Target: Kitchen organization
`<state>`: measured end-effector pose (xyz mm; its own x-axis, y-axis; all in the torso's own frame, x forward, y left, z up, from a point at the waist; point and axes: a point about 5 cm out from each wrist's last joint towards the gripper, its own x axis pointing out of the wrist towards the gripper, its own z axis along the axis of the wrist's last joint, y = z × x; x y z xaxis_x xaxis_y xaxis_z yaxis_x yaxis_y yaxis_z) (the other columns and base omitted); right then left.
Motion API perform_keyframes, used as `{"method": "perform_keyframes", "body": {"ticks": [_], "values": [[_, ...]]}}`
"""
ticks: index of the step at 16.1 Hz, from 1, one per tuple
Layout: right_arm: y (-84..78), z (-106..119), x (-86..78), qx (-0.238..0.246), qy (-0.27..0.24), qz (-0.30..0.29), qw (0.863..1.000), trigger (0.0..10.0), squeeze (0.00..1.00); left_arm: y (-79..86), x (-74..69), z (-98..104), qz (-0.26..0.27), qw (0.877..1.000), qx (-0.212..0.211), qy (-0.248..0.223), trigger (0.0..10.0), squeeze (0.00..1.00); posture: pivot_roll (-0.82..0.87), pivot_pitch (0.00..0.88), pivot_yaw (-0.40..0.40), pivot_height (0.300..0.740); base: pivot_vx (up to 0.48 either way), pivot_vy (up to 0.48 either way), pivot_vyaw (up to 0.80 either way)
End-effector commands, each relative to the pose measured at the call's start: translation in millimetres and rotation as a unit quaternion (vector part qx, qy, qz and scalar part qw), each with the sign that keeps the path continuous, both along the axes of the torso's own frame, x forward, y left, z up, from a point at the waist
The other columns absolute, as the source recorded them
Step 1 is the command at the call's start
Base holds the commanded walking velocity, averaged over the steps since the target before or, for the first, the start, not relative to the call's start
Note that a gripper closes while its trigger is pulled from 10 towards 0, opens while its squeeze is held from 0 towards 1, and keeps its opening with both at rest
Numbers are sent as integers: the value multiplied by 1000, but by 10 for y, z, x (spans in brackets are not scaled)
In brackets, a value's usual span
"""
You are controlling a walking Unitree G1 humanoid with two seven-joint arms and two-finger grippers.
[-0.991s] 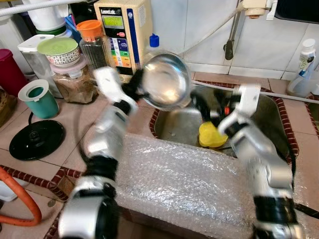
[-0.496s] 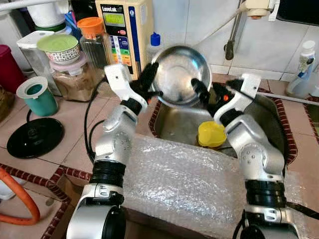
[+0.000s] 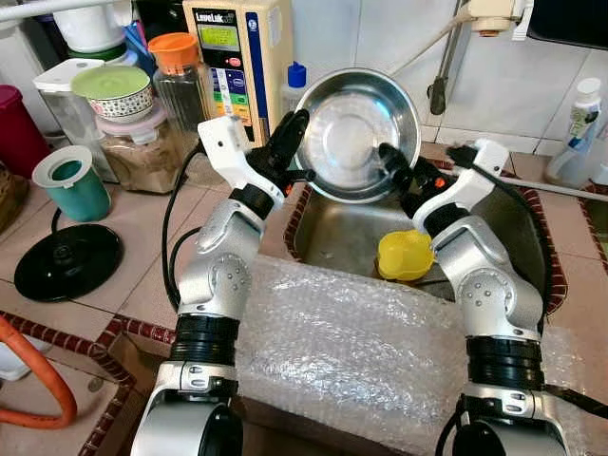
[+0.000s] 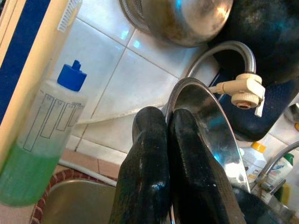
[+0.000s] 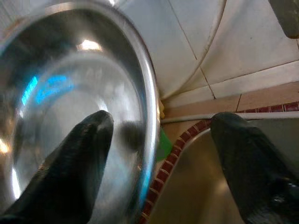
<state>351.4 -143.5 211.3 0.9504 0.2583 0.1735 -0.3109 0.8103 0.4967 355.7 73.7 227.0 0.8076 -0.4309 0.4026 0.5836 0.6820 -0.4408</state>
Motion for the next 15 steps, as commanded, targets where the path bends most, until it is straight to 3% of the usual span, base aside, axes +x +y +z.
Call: {"method": "perform_keyframes", "body": {"ticks": [1, 5, 15], "values": [[7, 39, 29, 16, 1, -1, 1000, 0, 0, -25, -26, 61, -7, 1000, 1, -12, 0, 0, -7, 0, 49, 740, 0, 0, 0], [-32, 11, 43, 51, 23, -6, 998, 0, 0, -35, -37, 73, -12, 1000, -1, -11, 0, 0, -6, 0, 49, 740, 0, 0, 0], [-77, -101, 27, 78, 59, -7, 995, 0, 0, -86, -67, 73, -32, 999, -3, -11, 0, 0, -17, 0, 71, 740, 0, 0, 0]]}}
